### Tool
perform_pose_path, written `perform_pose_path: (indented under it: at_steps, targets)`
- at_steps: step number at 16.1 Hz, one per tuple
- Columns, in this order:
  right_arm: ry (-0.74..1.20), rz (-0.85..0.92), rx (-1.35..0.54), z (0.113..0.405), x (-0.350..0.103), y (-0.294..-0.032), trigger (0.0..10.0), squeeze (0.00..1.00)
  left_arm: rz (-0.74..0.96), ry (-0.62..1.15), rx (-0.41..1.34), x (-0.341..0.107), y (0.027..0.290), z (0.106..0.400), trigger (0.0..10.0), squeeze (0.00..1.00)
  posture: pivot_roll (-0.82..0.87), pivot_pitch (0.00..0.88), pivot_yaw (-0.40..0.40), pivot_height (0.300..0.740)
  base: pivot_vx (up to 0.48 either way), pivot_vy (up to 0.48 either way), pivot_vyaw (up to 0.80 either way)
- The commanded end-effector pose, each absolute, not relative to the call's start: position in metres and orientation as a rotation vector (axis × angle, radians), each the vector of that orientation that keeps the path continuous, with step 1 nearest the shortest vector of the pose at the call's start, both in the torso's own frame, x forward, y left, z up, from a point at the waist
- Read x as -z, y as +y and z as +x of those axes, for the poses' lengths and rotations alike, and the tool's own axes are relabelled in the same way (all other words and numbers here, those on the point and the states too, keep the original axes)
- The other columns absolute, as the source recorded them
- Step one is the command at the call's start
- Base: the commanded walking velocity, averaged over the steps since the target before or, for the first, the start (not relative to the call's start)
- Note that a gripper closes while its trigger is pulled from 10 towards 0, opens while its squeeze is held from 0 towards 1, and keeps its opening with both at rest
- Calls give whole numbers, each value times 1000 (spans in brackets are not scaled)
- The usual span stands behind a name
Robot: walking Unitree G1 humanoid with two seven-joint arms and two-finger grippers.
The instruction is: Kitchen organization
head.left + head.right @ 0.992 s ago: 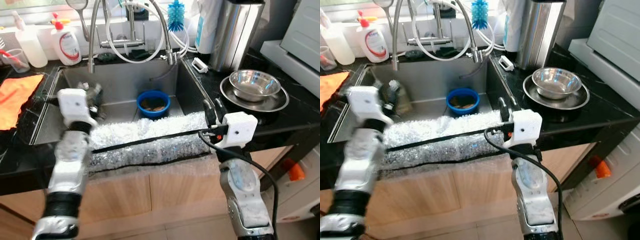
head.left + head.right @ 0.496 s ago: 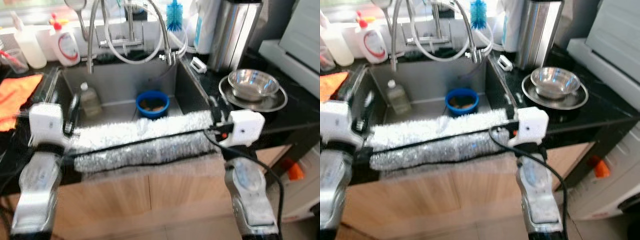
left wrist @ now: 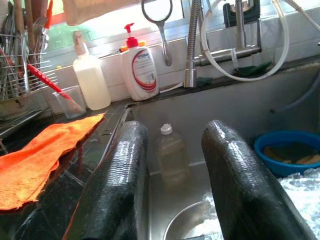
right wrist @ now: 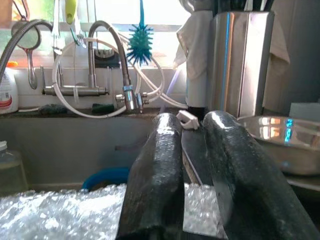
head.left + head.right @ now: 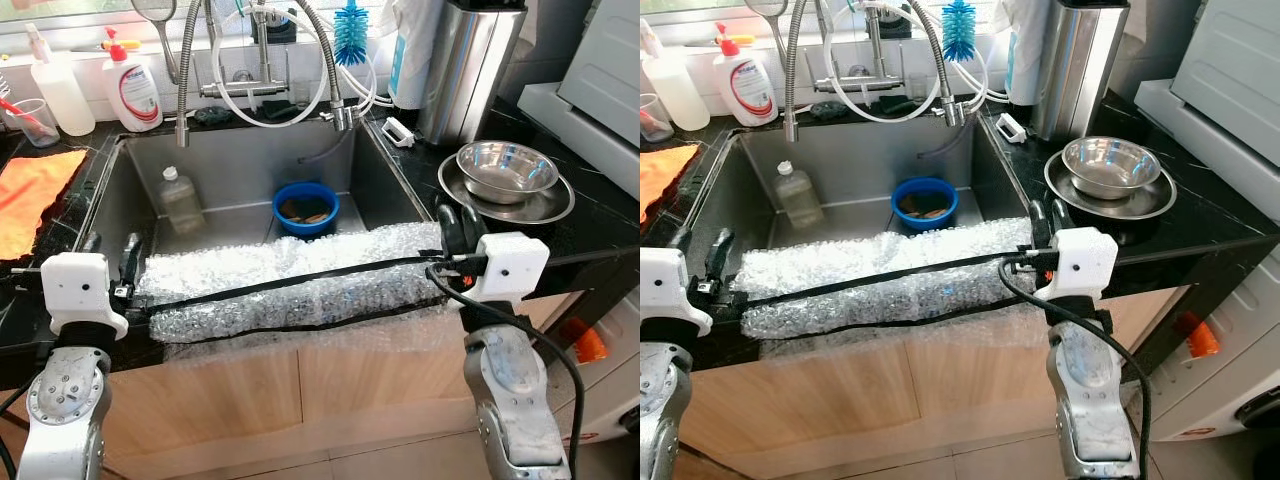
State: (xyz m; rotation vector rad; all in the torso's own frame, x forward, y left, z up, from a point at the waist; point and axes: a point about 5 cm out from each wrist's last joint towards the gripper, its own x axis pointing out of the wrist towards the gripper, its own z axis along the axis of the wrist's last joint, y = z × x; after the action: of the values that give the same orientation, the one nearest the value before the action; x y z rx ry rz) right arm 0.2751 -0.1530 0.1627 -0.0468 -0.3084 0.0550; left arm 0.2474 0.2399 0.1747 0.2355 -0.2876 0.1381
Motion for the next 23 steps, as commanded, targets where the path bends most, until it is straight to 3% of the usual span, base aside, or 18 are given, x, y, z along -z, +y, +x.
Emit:
perform_pose_path:
  at_steps: [1,10,16,19,23]
  targets:
    - [-295,-36,-61,272,-163,-150,10000,0,234,-297,-139,-177,240,250,10000,0,9,0,-13,740,0,0,0]
    - [-241,-96,35,261,-157,-178,10000,0,168,-316,-57,-171,209,277,10000,0,-77,0,-17,740,0,0,0]
    - [-258,-67,58,265,-163,-173,10000,0,159,-338,-40,-175,199,289,10000,0,-83,0,10,740,0,0,0]
    - [-234,-62,-37,275,-158,-157,10000,0,148,-363,-59,-182,201,285,10000,0,-28,0,-64,740,0,0,0]
    - [-275,-69,-63,291,-173,-160,10000,0,145,-349,-86,-173,201,280,10000,0,4,0,-80,740,0,0,0]
